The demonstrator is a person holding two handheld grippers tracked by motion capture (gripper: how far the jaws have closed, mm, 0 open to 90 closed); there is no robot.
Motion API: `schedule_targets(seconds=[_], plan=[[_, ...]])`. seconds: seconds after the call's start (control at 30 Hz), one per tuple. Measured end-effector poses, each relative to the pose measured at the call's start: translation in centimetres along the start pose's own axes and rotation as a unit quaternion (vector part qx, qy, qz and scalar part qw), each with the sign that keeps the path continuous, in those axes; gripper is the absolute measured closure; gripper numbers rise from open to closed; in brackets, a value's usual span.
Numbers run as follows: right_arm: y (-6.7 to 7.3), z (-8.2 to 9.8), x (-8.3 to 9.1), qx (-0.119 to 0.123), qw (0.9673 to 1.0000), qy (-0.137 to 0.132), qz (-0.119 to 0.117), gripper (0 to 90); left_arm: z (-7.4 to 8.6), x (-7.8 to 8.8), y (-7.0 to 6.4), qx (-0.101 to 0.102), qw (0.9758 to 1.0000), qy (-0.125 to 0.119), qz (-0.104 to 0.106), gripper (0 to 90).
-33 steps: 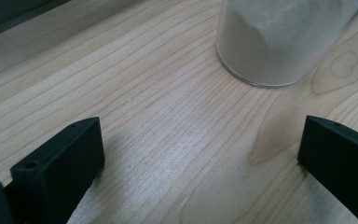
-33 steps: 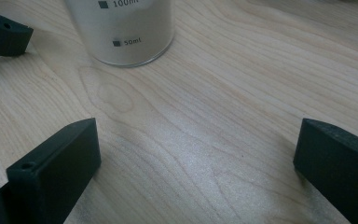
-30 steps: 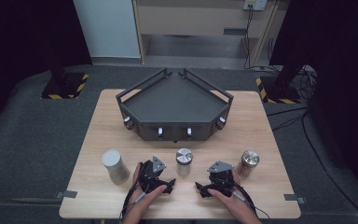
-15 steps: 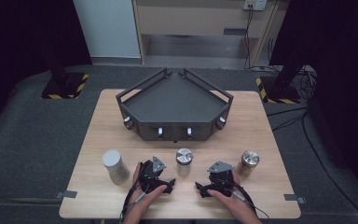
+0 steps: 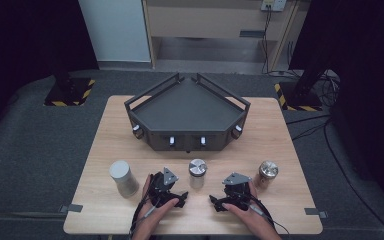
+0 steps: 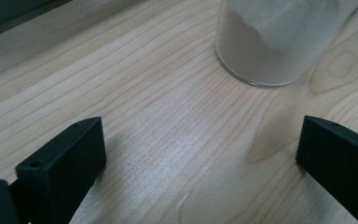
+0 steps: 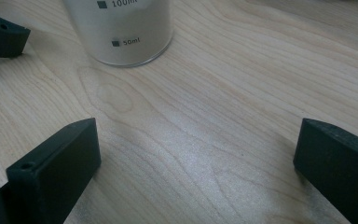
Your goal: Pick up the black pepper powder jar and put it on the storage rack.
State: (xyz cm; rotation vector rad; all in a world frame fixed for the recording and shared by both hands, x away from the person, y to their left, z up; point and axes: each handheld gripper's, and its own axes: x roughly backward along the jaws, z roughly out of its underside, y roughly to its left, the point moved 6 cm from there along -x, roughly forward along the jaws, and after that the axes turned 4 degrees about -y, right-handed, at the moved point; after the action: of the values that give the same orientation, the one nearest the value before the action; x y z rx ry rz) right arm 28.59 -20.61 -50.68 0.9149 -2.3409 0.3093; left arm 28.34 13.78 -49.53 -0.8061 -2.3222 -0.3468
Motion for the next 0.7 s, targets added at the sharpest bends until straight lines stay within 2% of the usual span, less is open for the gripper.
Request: schedule_targets(seconds=[0.1, 0.43, 0.7], plan=[[0.0, 0.0, 0.0, -0.001, 1.0000, -0.001, 0.001, 0.5, 0.0, 0.3, 0.0, 0.000, 1.0000, 0.002, 0.004, 1.4], [0.1, 0.0, 0.0, -0.003, 1.0000, 0.000, 0.004, 0.5, -0.1, 1.3, 0.0, 0.002, 0.9999, -0.012, -0.008, 1.8], [0.2, 0.0, 0.0, -0.005, 1.0000, -0.001, 0.005, 0.5, -0.4, 2.4, -0.2, -0.007, 0.9996, -0.023, -0.012, 1.9]])
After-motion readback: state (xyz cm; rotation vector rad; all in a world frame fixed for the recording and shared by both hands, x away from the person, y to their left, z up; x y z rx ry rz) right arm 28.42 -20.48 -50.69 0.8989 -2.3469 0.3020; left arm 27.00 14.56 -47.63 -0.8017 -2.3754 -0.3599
